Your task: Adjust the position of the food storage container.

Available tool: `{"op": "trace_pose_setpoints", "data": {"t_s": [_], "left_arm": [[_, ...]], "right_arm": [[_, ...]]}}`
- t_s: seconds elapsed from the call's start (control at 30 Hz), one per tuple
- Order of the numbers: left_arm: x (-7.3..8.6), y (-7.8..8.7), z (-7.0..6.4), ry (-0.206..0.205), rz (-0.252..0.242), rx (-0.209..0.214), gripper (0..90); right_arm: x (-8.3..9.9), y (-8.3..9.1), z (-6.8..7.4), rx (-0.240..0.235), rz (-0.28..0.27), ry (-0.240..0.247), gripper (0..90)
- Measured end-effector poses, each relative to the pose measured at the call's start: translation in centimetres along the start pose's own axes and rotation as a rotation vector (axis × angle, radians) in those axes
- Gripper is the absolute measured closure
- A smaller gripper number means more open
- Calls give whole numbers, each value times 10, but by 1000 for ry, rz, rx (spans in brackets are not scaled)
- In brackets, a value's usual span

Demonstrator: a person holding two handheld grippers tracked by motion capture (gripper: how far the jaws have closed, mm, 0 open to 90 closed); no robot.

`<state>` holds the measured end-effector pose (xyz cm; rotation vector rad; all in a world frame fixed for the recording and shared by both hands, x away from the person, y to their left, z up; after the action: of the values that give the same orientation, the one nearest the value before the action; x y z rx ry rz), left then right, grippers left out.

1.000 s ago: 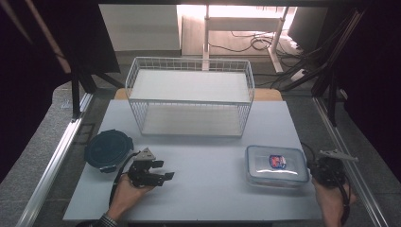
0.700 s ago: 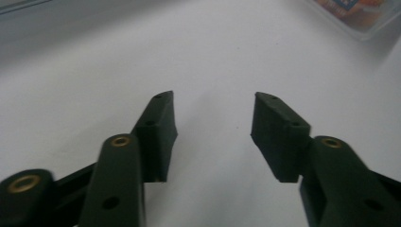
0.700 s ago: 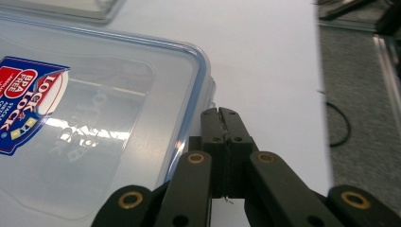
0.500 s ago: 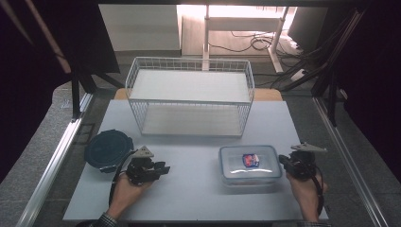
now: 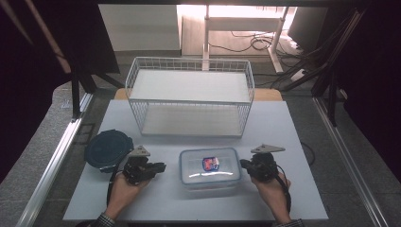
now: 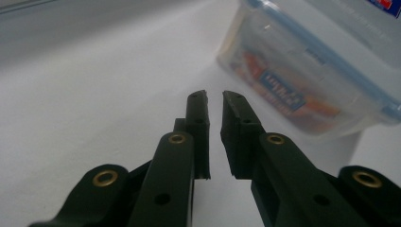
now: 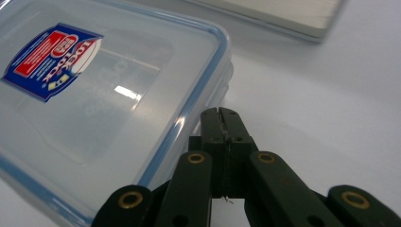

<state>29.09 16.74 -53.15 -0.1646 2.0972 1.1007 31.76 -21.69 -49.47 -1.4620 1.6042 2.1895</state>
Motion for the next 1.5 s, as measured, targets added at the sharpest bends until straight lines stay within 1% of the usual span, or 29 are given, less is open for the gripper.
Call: {"op": "trace_pose_setpoints", "data": {"t_s": [0.03,0.07,0.1,0.2,0.33,0.4,0.43,0.47,0.5,0.53,0.57,0.63,0.7,0.83,0.87,0.9,0.93,0.97,1.0,1.03,1.07,1.13,1.17,1.2,1.23,1.3,1.33,1.4,1.5], "left_arm": [[1,1,0,-3,5,-1,814],[1,1,0,-3,5,-1,815],[2,3,1,-4,14,-9,814],[4,7,6,15,17,-5,816],[5,8,7,18,18,-1,817],[6,8,6,7,30,-17,813],[7,9,6,6,31,-20,802],[7,9,6,6,31,-20,785],[9,11,7,2,29,-45,785],[12,15,9,-8,27,-84,730],[15,17,10,-5,21,-96,699],[19,20,11,1,15,-98,605],[22,22,11,-4,5,-112,506],[29,26,7,-28,-12,-123,315],[29,26,7,-28,-12,-123,280],[32,27,6,-30,-13,-110,228],[34,28,6,-35,-11,-105,201],[34,28,6,-35,-11,-105,183],[37,29,6,-42,-8,-106,183],[39,30,5,-43,-9,-108,141],[41,32,5,-36,-21,-97,96],[42,36,5,-25,-41,-71,73],[42,36,5,-25,-41,-71,65],[44,38,5,-12,-51,-74,60],[45,39,6,-15,-40,-84,56],[46,39,6,-18,-37,-87,39],[47,40,7,-8,-40,-84,39],[48,41,7,-7,-44,-88,40],[48,41,8,-23,-52,-126,38]], "right_arm": [[-1,-2,5,-12,2,5,899],[-1,-2,5,-12,2,5,899],[-3,-5,14,-39,2,22,898],[-5,-9,26,-76,1,37,898],[-6,-12,39,-109,3,58,898],[-6,-13,44,-115,10,73,897],[-6,-13,45,-107,14,87,895],[-6,-13,45,-107,14,87,895],[-6,-14,45,-100,17,98,885],[-5,-13,44,-94,9,107,844],[-5,-13,43,-83,7,114,826],[-4,-10,39,-64,-3,125,767],[-2,-7,35,-59,-18,122,700],[2,0,28,-57,-47,123,519],[2,0,28,-57,-47,123,519],[5,2,24,-59,-53,129,396],[6,2,23,-60,-57,137,349],[6,2,23,-60,-57,137,349],[8,2,22,-60,-62,142,291],[10,1,21,-57,-64,154,231],[12,1,20,-64,-64,168,134],[15,0,20,-64,-59,180,86],[16,0,20,-60,-56,183,66],[17,-1,20,-59,-51,190,42],[17,-1,20,-63,-48,192,35],[17,-1,20,-75,-59,180,23],[17,-1,20,-83,-64,174,19],[17,-1,21,-85,-74,169,17],[17,-1,20,-89,-77,164,13]]}}
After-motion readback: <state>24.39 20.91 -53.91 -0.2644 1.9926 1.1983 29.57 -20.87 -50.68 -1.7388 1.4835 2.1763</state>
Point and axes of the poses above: each handheld gripper's, and its own axes: y roughly backward along the jaws, x roughly out of its underside, z roughly to its left, the point moved 2 cm from there along -y, roughly forward along the jaws, and after that the axes turned 6 degrees about y, right-handed, at the moved point
